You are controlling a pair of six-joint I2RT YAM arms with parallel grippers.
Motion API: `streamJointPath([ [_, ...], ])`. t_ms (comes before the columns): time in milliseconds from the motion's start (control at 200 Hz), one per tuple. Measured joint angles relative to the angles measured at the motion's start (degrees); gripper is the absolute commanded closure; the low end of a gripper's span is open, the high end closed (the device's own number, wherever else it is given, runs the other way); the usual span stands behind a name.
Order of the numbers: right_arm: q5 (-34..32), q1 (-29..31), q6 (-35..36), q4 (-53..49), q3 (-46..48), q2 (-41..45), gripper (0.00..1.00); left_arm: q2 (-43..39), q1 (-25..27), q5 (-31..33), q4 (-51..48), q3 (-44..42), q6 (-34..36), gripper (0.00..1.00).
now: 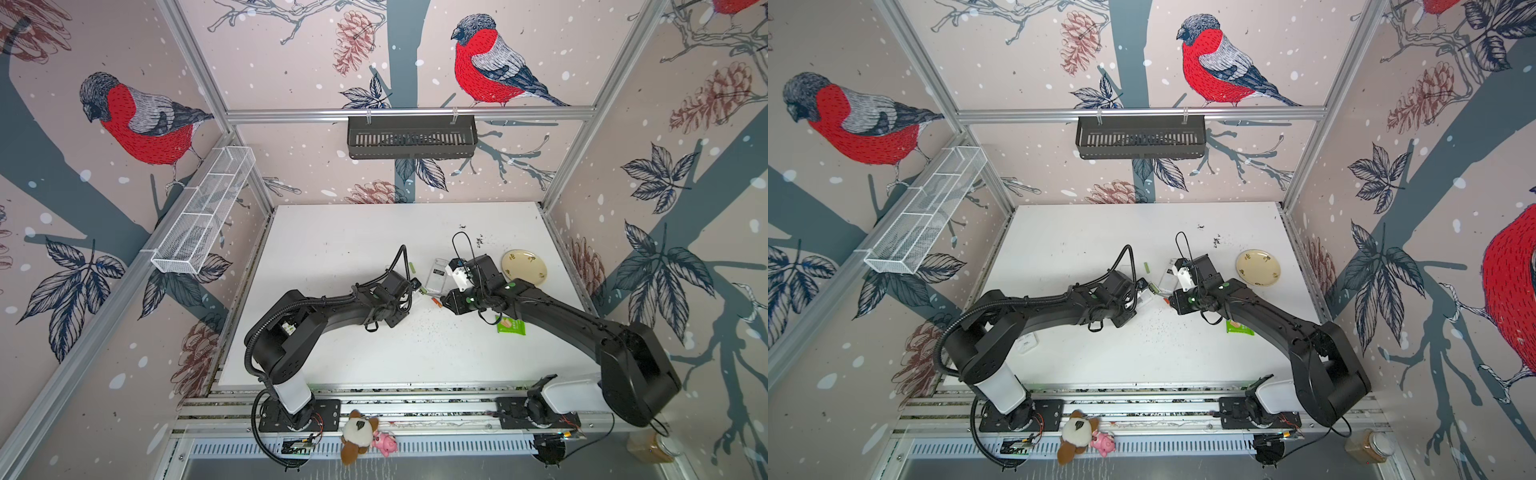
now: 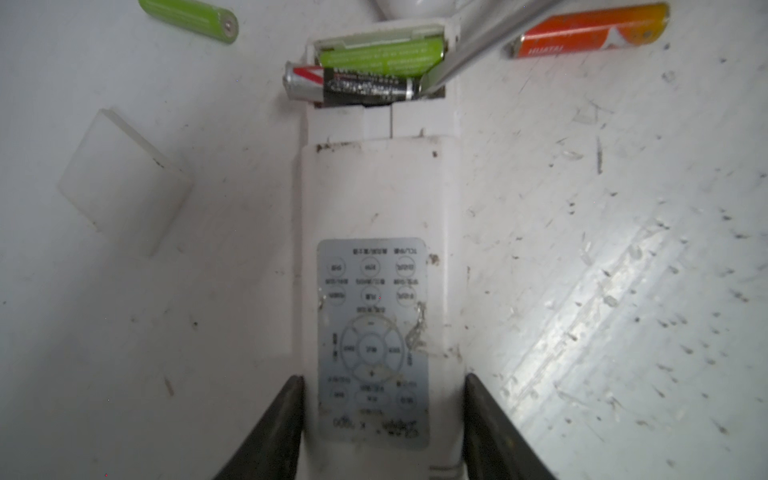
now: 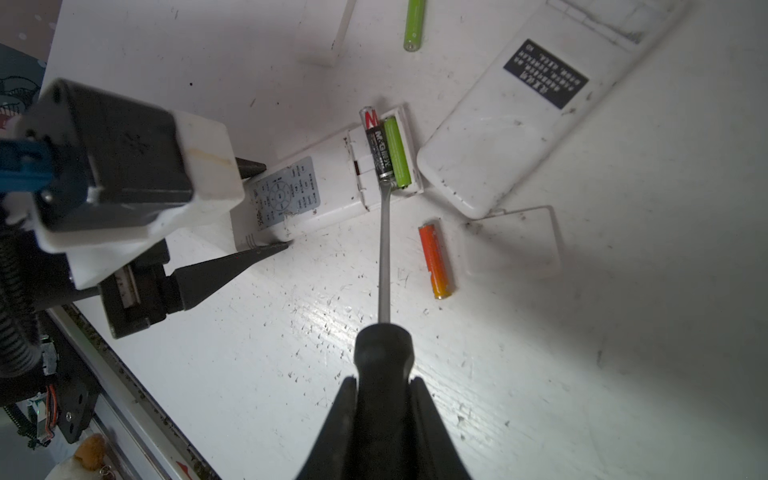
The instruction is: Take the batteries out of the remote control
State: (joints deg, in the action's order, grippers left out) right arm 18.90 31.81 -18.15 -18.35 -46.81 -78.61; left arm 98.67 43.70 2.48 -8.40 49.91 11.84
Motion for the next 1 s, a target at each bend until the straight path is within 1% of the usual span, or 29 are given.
streamJointPath([
  [145, 0.55, -0.61, 0.24, -1.22, -1.16, 0.17, 1.00, -0.11, -0.79, -1.07, -0.35, 0.39, 0.11, 0.98],
  [370, 0.94, -0.90, 3.28, -8.02, -6.51, -2.80, 0.99, 0.44, -1.14, -0.96, -1.11, 0.85, 0.28, 0.98],
  [485, 3.15, -0.72, 4.87, -10.82, -8.50, -3.08, 0.99, 0.48, -1.14, -0.83, -1.29, 0.96, 0.31, 0.98],
  [620, 2.86, -0.87, 6.16, -15.04, -11.06, -3.26, 0.99, 0.50, -1.14, -0.39, -1.27, 0.94, 0.35, 0.98],
  [876, 2.03, -2.32, 5.86, -19.67, -15.34, -3.17, 0.99, 0.13, -1.14, -0.31, -0.85, 0.52, 0.46, 0.98],
  [1001, 2.05, -2.60, 4.70, -20.55, -19.32, -5.42, 0.99, -0.37, -1.05, -0.11, -0.15, 0.04, 0.63, 0.98],
])
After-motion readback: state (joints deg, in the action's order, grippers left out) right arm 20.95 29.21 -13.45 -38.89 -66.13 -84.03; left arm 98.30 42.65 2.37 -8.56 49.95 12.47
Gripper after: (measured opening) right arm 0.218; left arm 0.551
